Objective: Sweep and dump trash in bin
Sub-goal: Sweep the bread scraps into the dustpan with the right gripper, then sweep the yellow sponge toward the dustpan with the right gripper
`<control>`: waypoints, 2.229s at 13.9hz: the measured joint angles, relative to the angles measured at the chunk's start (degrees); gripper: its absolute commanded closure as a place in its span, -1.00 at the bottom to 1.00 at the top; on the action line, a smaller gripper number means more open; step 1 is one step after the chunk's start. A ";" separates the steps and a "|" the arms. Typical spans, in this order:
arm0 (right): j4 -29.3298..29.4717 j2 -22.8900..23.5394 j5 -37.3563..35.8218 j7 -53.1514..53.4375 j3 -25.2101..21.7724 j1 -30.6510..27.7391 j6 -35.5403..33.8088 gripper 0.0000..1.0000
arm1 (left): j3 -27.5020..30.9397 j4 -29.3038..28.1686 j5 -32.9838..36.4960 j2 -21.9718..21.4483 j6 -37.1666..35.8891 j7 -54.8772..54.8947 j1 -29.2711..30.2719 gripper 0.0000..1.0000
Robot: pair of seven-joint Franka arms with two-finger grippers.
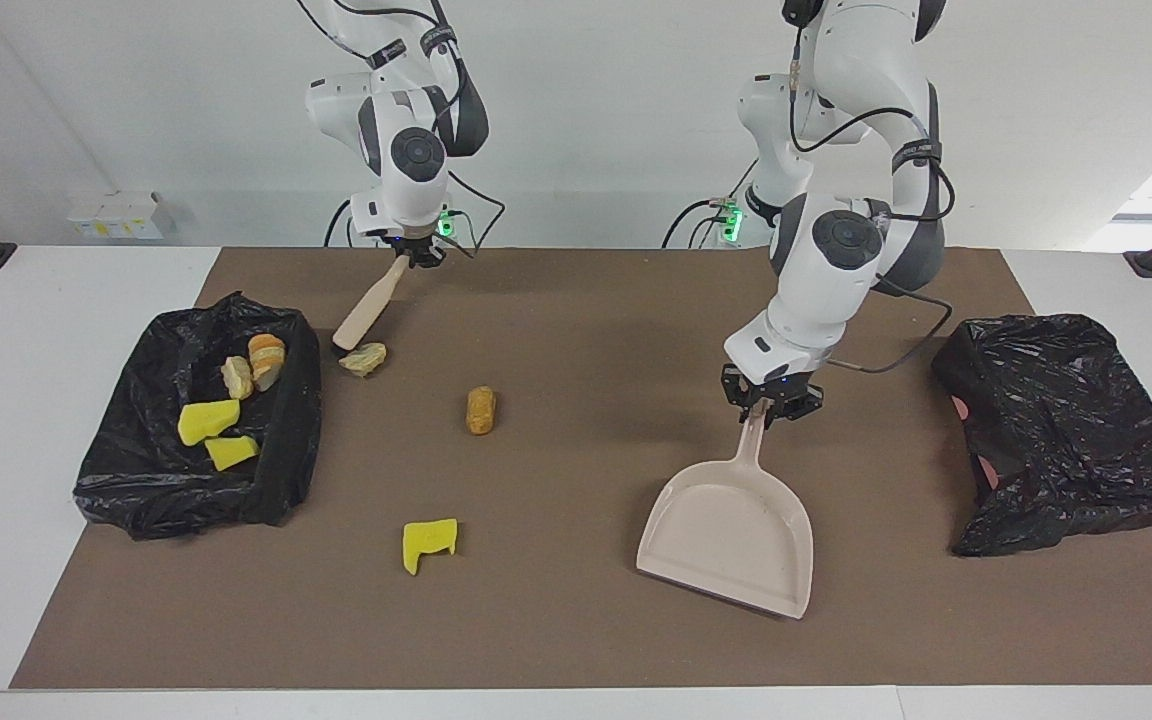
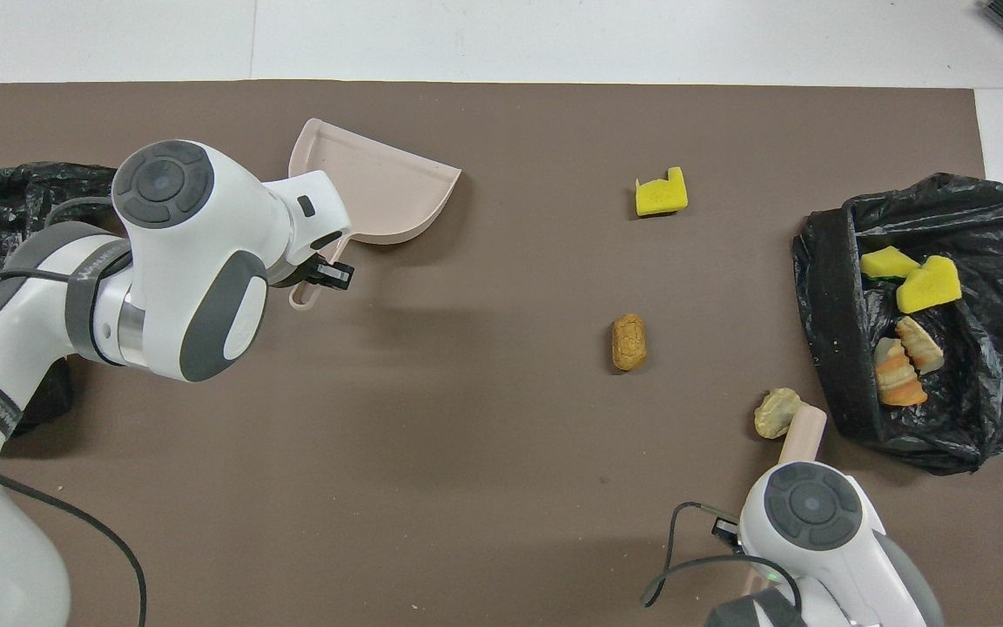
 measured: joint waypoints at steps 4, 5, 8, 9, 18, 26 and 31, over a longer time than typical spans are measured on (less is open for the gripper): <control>1.71 4.55 0.35 -1.98 0.26 0.34 7.90 1.00 | 0.02 -0.18 -0.13 0.00 -0.42 12.89 1.74 1.00; 3.29 6.84 1.01 -1.98 0.36 0.82 9.25 1.00 | 0.05 -0.30 -0.16 0.00 -0.71 16.49 1.95 1.00; 11.47 14.50 3.99 -1.98 0.46 3.17 9.77 1.00 | -0.30 -0.97 -0.15 -0.19 -1.53 23.54 1.75 1.00; 14.26 17.11 5.14 -1.87 0.48 4.47 9.78 1.00 | -0.47 -1.25 -0.12 -0.40 -2.36 25.74 1.52 1.00; 36.14 35.69 9.94 1.60 0.49 9.31 9.40 1.00 | -0.93 -11.01 0.15 -6.84 -0.67 37.82 -4.46 1.00; 38.44 36.22 17.46 -0.58 5.34 14.74 9.59 1.00 | -0.81 -14.45 4.28 -7.91 3.35 38.78 -8.51 1.00; 40.57 35.41 15.02 -10.41 4.44 12.29 9.12 1.00 | -0.68 -14.77 4.29 -7.83 4.56 39.86 -8.50 1.00</control>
